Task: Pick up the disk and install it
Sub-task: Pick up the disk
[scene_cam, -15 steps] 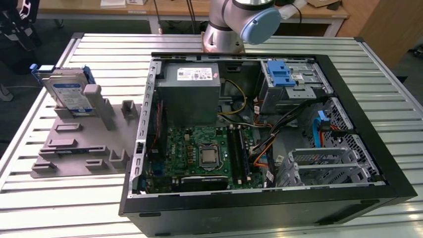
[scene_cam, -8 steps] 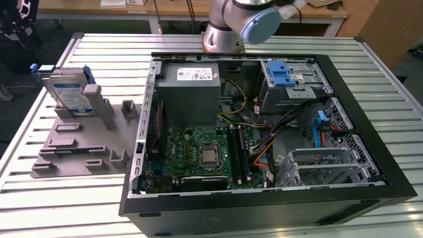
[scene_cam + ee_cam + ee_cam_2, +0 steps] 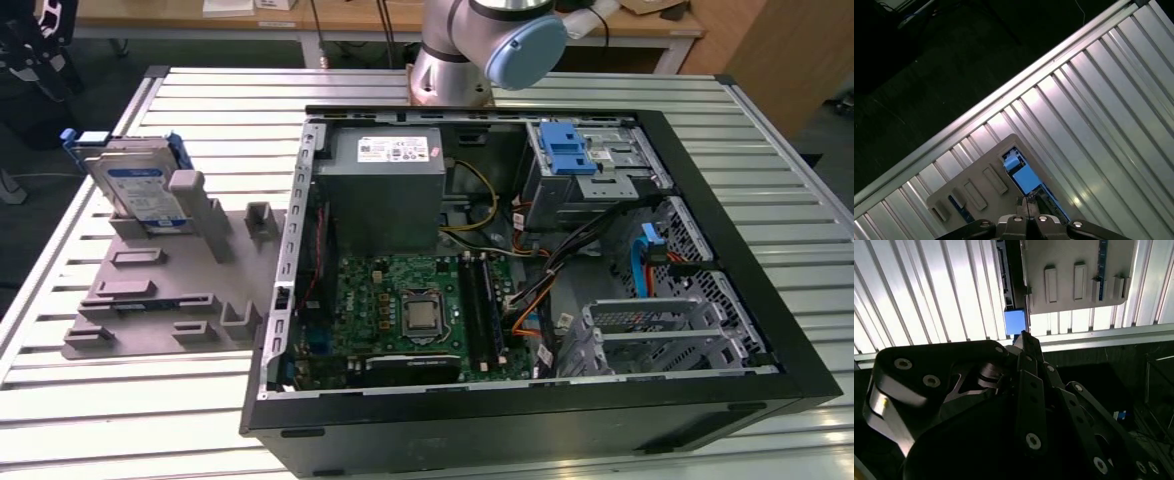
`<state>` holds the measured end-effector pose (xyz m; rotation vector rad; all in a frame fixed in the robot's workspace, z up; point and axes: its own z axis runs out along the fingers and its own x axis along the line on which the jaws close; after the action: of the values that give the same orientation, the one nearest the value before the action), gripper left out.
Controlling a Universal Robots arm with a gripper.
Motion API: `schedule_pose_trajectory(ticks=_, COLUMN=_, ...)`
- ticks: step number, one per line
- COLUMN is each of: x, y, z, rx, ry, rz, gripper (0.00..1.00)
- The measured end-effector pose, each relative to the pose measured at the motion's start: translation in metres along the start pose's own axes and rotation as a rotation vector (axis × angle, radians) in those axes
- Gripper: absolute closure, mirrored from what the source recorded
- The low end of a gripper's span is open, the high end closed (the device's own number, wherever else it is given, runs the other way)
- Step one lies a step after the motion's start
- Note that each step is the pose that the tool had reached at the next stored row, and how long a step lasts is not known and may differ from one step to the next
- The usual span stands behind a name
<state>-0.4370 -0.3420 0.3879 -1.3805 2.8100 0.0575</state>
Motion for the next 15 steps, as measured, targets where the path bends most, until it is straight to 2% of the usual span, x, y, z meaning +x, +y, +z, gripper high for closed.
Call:
schedule_pose_trajectory(ticks=4, x=0.0, y=0.0, z=0.0, rx=-0.0006, ry=0.0007, rz=-0.027, gripper=0.89)
schedule_pose_trajectory(ticks=11, x=0.0, y=0.0, z=0.0005, rx=-0.0028, ry=0.0037, rz=-0.122, gripper=0.89)
schedule_pose_trajectory(ticks=15, x=0.0, y=0.0, z=0.0012, rx=-0.0025, ry=0.0086, rz=-0.189, gripper=0.89)
